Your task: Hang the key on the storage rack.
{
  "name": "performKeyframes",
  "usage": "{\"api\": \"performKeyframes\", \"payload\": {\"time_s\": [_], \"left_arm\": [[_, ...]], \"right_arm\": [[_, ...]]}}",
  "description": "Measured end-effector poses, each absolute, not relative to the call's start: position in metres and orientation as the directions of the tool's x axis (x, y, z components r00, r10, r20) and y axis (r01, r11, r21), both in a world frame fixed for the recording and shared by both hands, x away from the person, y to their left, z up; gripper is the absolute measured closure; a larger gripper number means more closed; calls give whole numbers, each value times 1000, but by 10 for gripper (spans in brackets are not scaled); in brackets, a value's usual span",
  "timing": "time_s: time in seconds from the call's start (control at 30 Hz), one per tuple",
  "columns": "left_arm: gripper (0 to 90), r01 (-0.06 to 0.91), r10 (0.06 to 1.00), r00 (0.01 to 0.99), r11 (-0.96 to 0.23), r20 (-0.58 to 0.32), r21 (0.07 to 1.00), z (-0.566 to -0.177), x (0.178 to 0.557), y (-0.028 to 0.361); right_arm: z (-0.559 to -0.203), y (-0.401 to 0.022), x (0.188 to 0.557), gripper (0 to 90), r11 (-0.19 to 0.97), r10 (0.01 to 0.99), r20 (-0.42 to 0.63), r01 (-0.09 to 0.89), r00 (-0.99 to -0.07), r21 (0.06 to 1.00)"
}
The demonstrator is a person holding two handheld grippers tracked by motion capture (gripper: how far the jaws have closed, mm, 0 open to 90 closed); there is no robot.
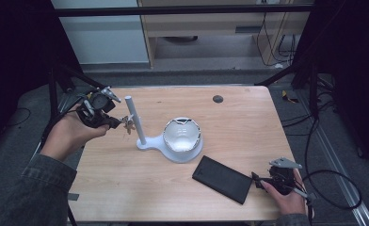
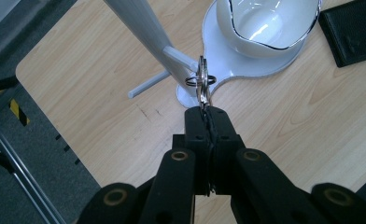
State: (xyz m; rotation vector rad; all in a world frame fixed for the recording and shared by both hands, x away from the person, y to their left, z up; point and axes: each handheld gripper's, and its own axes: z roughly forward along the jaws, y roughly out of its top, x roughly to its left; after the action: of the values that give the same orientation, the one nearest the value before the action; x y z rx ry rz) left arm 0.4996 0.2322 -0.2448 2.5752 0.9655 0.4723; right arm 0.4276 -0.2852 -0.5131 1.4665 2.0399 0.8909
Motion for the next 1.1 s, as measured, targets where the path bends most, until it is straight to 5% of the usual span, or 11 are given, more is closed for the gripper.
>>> {"api": "performKeyframes", "payload": {"time_s": [1.1], "left_arm": [[886,568,711,675,-671,198,477,-247,512,221]], "right_arm": [[-513,-285,428,70,218,948,-3,642,-318,735]]}}
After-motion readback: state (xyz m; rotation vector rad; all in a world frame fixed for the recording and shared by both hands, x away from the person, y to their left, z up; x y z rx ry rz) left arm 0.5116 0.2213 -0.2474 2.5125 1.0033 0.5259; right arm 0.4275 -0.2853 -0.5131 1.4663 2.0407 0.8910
